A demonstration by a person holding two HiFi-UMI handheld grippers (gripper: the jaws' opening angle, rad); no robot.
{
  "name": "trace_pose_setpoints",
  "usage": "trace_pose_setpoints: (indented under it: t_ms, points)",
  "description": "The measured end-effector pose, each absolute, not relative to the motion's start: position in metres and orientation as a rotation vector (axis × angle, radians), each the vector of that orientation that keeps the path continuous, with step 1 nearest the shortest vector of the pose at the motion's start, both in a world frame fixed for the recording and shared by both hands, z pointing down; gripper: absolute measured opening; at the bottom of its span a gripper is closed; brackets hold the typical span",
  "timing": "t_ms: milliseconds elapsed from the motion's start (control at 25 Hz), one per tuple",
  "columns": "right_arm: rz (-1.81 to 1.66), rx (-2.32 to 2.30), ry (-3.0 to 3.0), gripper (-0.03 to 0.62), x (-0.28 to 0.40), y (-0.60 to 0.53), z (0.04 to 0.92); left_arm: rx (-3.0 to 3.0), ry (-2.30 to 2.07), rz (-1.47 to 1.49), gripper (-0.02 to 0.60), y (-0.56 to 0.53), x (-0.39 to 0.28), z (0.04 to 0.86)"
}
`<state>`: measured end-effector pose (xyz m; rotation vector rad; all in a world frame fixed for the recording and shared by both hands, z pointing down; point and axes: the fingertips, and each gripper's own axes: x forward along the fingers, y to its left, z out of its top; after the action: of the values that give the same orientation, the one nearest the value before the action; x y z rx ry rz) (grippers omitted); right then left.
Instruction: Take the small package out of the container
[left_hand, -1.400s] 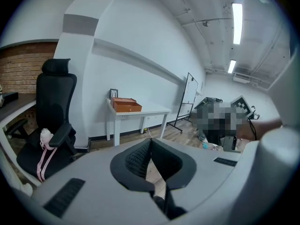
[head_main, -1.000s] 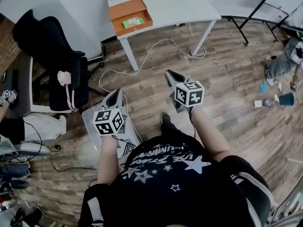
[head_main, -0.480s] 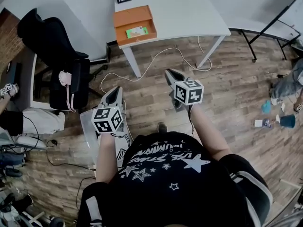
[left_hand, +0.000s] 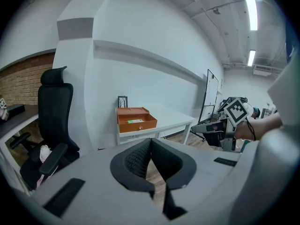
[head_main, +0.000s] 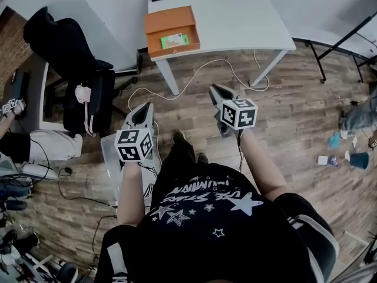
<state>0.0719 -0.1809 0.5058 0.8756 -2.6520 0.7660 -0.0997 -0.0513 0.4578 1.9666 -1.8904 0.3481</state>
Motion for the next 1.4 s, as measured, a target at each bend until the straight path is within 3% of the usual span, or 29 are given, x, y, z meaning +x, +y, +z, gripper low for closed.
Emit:
trace_pose_setpoints:
  t_ms: [880, 1320, 1400]
  points:
    - [0.734, 1.052, -2.563, 0.058, -0.005, -0.359, 0.509, 2.096, -1.728, 0.303, 0.02, -0.267, -0.194, 0.47]
    - [0.706, 1.142, -2.532, 0.058, -0.036, -0.429, 0.498, 2.271, -1.514, 0.521, 0.023, -0.367, -0.213, 0.476]
    - [0.708, 1.155, -2.523, 0.058, -0.042, -0.441, 0.5, 2.291, -1.445, 0.576, 0.064, -0.382, -0.214, 0.486]
